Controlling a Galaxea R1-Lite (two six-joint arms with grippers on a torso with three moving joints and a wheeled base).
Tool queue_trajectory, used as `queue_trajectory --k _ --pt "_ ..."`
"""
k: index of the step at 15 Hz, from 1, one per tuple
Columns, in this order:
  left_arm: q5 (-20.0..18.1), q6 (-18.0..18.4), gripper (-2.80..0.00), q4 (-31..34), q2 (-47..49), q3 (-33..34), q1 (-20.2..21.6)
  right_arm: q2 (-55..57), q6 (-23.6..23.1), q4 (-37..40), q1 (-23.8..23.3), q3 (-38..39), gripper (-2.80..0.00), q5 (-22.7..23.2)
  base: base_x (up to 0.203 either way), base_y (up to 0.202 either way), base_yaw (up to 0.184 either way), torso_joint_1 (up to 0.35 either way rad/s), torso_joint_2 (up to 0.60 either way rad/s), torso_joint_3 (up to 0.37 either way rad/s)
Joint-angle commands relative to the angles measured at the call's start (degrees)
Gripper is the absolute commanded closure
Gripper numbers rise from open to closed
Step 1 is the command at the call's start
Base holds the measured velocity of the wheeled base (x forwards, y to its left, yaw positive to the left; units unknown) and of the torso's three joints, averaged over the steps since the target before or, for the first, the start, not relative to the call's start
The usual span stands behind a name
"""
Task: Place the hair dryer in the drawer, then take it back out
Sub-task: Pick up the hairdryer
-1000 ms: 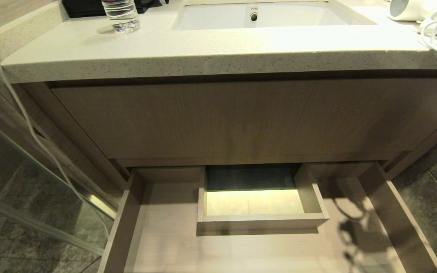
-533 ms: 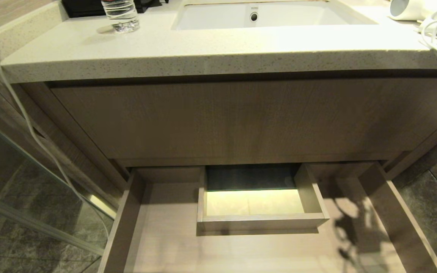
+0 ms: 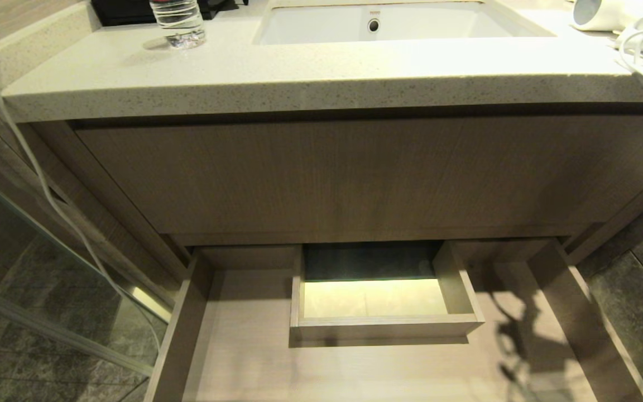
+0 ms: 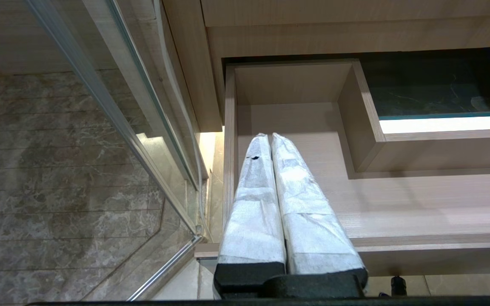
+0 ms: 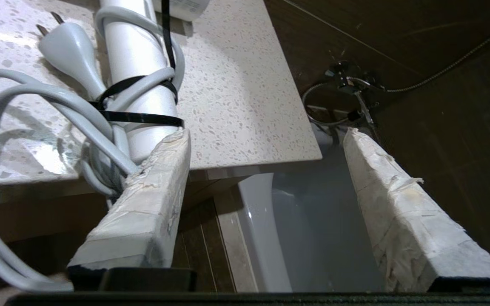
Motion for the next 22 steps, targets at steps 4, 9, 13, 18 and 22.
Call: queue_trajectory --k 4,9,13,18,22 --pt "0.01 -0.01 0.0 -0.02 0.0 0.0 0.0 1.27 1.17 -1.57 -0.49 0.35 -2.8 -3.43 0.0 0.0 0.0 0.0 0.0 0.0" --pt "0.01 -0.01 0.0 -0.02 0.0 0.0 0.0 0.26 3.32 0.97 0.29 -0.36 -2.8 -3.37 0.0 0.0 0.0 0.0 0.0 0.0" --pt "0.01 -0.01 0.0 -0.02 0.0 0.0 0.0 -2.43 7.1 1.91 1.96 -0.44 -2.8 0.0 0.0 0.0 0.0 0.0 0.0 0.0" --pt "0.01 -0.01 0.0 -0.02 0.0 0.0 0.0 -3.27 13.21 6.06 1.97 -0.57 -2.8 2.97 0.0 0.0 0.0 0.0 0.0 0.0" --pt "0.01 -0.01 0.0 -0.02 0.0 0.0 0.0 -3.06 16.12 8.28 1.91 -0.83 -2.8 4.68 0.0 0.0 0.0 0.0 0.0 0.0"
